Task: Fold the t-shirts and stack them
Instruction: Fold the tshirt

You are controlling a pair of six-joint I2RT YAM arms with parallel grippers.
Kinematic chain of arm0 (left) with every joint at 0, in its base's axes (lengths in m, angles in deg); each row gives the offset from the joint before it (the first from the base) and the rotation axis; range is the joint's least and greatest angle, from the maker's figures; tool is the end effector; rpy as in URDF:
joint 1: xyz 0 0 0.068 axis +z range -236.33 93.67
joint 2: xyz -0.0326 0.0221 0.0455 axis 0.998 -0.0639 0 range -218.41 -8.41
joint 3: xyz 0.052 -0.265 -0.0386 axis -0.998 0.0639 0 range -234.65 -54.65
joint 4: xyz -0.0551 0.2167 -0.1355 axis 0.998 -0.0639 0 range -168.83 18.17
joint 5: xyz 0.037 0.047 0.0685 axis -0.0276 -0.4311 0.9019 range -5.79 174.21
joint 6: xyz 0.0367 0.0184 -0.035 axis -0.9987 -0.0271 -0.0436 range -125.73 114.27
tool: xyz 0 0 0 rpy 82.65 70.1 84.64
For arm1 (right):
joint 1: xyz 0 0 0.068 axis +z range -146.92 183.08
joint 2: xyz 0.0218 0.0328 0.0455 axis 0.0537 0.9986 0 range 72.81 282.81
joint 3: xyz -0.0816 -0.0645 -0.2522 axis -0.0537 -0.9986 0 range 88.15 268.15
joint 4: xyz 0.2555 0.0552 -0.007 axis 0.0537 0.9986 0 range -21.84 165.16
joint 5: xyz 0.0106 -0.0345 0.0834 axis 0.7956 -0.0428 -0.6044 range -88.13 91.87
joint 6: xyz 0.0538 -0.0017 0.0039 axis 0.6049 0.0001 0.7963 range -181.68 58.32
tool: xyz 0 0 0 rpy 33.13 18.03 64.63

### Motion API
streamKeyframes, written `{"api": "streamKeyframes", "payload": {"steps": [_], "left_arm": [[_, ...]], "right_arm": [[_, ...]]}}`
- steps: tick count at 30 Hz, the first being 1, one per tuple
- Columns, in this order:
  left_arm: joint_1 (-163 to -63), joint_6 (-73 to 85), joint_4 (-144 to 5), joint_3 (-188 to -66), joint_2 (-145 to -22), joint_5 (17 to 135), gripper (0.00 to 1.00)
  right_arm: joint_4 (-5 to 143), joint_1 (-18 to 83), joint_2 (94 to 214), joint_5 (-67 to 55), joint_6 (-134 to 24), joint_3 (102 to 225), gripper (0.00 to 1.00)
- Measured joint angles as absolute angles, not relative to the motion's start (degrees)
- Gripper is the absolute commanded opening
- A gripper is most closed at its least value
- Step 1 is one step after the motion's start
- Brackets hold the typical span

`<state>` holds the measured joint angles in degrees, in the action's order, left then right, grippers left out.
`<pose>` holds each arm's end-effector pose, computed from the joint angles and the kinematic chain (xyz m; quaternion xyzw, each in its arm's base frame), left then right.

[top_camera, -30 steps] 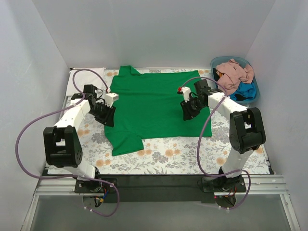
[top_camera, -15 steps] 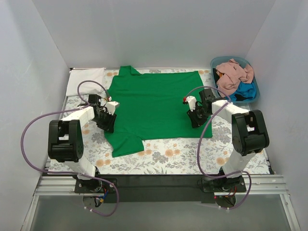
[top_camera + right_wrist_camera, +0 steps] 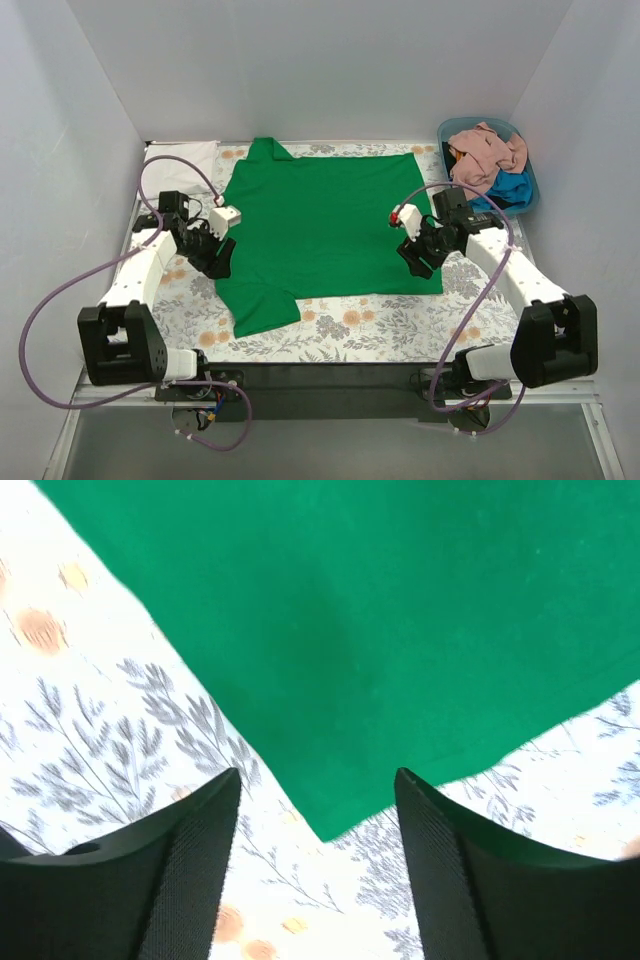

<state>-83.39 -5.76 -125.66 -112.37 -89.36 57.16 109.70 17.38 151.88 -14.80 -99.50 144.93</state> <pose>0.2514 -0.0033 0.2296 0.0018 0.9664 -0.2295 0.1156 0.2562 0.0760 0.2382 -0.4529 0.8513 0.0926 0.2481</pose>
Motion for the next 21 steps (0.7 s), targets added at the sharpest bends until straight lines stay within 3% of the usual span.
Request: {"api": "streamKeyframes", "payload": {"steps": [3,21], "left_arm": [[-83.6,-12.8,-129.8,-111.4,-83.5,55.2,0.53],[-99.7,-27.3,-134.4,-96.5,-72.9,55.4,0.51]], "right_arm": [[110.3,17.4,148.3,-12.9,-104.4,142.1,0.61],[102.0,17.4,152.2,-1.4,-114.9,129.5,0.58]]}}
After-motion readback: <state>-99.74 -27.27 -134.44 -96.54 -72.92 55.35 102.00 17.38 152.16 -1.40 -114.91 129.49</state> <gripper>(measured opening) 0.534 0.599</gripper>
